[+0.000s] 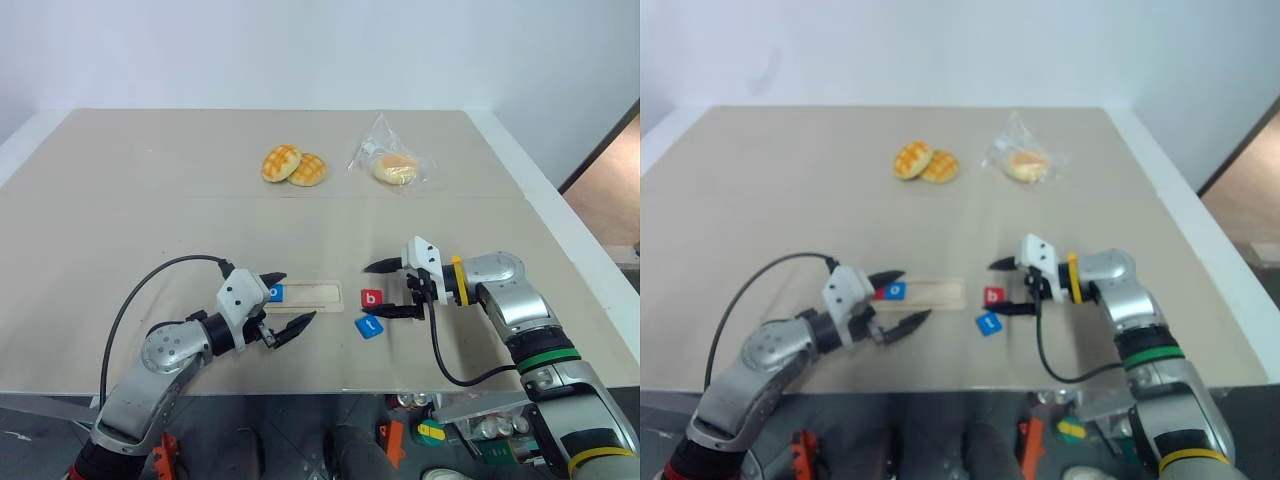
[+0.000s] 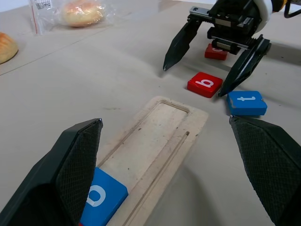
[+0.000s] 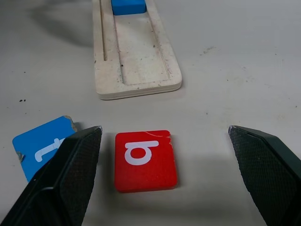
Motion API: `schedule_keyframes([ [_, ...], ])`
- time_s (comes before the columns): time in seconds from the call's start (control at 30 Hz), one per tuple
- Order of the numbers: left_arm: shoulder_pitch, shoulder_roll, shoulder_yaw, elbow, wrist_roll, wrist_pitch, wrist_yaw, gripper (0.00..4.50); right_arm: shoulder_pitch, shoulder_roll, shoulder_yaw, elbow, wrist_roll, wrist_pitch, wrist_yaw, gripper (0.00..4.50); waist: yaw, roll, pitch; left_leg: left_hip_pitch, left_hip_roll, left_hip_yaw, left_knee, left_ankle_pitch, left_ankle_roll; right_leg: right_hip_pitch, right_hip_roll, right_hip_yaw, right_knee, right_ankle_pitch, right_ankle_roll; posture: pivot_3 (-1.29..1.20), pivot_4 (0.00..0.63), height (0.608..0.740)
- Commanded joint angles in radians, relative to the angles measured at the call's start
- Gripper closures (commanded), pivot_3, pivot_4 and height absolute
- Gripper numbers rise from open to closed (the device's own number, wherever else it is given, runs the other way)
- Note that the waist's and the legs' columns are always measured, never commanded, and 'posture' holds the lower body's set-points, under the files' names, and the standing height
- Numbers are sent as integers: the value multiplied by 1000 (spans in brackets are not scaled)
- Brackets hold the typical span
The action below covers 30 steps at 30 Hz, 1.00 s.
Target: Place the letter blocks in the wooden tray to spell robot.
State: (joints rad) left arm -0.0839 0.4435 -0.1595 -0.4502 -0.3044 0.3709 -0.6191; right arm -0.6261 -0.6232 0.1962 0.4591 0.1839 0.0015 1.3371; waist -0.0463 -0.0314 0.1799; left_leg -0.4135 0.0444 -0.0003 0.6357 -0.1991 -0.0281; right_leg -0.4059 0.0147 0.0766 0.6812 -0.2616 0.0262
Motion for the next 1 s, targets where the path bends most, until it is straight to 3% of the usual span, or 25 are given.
schedule_keyframes([
  [0.03, -6, 2, 6, -38, 4, -5, 3, 0, 20, 1, -17, -18, -3, 4, -12, 287, 0, 0, 0, 0, 0, 0, 0, 0, 0, 0, 0, 0, 0, 0, 0, 0, 150, 740],
  [1.0, -20, -2, -6, -23, 5, -4, -3, 0, 25, 1, -59, -68, 55, 140, -49, 287, 0, 0, 0, 1, 0, 0, 0, 0, 0, 1, 0, 0, 0, 0, 0, 0, 150, 740],
])
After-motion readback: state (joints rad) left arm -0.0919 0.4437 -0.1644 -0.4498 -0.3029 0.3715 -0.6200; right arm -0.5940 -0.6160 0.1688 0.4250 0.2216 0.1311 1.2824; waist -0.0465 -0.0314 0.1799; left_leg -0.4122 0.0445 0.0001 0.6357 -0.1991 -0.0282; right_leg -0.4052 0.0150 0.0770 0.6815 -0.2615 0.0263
